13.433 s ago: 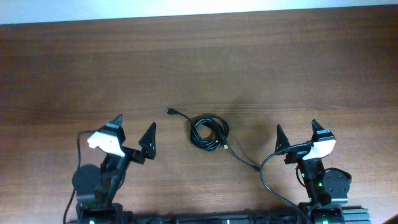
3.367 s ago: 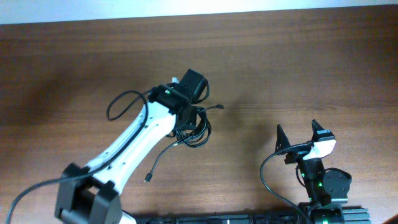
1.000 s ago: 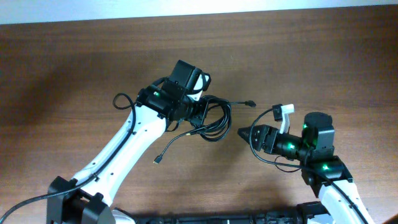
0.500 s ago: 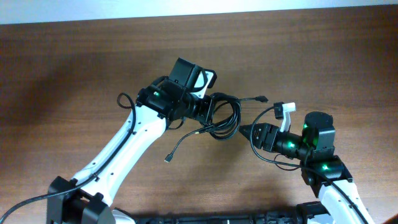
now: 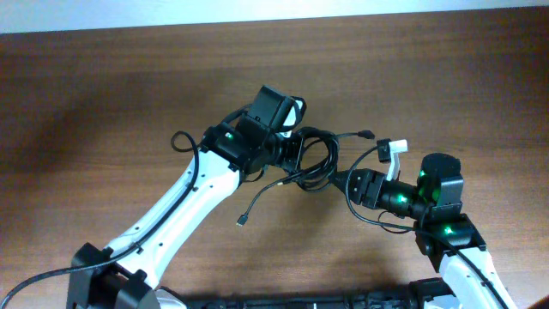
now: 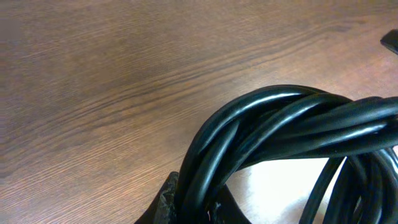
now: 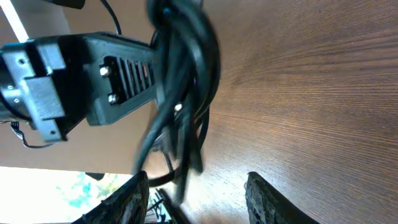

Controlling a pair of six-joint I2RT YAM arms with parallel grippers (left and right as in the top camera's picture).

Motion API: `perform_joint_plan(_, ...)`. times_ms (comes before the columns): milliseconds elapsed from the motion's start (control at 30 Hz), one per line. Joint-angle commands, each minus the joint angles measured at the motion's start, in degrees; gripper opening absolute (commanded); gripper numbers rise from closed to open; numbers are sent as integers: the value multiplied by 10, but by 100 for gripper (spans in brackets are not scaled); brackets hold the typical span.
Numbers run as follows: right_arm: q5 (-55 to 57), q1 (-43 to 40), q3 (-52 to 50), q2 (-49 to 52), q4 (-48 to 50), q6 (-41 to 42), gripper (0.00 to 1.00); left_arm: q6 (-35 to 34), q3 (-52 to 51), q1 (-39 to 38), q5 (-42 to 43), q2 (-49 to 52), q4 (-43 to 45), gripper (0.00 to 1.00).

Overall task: Untangle cables
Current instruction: 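Move the right gripper to the coil and grasp a cable loop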

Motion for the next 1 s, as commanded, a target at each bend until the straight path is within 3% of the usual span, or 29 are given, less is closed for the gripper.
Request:
perform_joint_plan(0, -18, 4, 8, -1, 5, 0, 49, -74, 13, -3, -95, 6, 2, 0)
perform_joint_plan(233, -17, 4, 8, -1, 4, 0, 49, -100, 13, -3, -98, 6, 3, 0)
perform_joint_plan(367, -5, 4, 8, 3, 6, 0, 49, -100, 13, -3, -37, 6, 3, 0)
perform_joint_plan(567, -5, 4, 8, 12, 10, 0, 37, -100, 13, -10, -6, 6, 1, 0)
perform_joint_plan(700, -4, 4, 8, 13, 15, 0, 36, -99, 13, -34, -6, 6, 1, 0)
perform_joint_plan(900, -3, 4, 8, 13, 12, 0, 5, -100, 13, -52, -11, 6, 1, 0)
perform_joint_plan(967, -4, 4, 8, 13, 10, 0, 4, -100, 13, -52, -11, 6, 4, 0)
